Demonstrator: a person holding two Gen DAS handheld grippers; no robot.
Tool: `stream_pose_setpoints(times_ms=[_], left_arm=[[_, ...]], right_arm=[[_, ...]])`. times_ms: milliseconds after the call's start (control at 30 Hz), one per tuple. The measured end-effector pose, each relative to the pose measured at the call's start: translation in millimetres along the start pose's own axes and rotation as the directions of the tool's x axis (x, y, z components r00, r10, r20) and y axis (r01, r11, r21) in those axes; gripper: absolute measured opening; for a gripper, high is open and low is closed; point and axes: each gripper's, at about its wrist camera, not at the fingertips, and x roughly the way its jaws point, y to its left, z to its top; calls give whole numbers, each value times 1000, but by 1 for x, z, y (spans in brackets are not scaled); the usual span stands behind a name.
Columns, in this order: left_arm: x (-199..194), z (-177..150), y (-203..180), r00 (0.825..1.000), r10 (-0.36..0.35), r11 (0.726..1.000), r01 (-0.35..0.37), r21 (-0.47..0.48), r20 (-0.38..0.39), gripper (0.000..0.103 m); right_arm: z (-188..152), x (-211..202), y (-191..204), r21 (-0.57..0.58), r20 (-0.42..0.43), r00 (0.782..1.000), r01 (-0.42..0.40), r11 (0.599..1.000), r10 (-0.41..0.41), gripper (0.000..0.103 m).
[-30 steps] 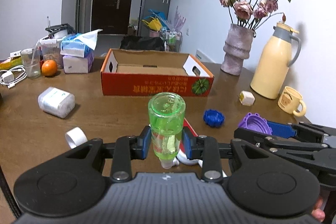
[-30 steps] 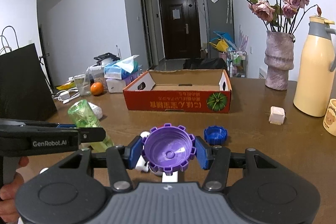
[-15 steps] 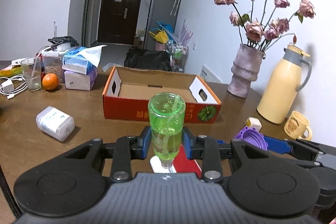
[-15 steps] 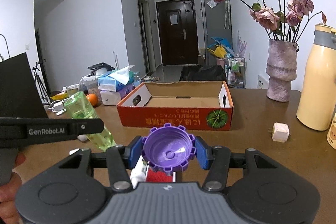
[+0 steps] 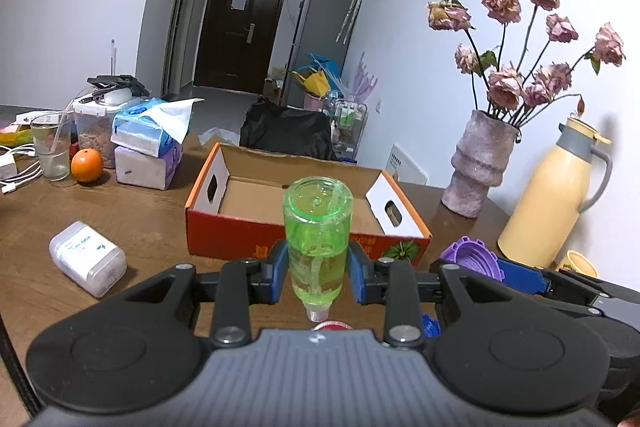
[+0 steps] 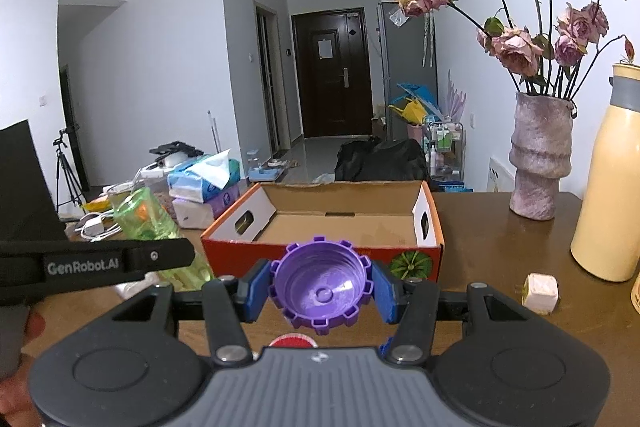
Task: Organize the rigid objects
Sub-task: 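Carry the green bottle and purple cap over the cardboard box with both tools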
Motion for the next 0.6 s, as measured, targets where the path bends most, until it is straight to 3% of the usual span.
stream_pose_setpoints(times_ms=[600], left_arm=[[60,29,-4,999,31,999,-31,-32,22,32]], right_arm=[[29,61,-20,3,-13,999,30,1000,-30,52]])
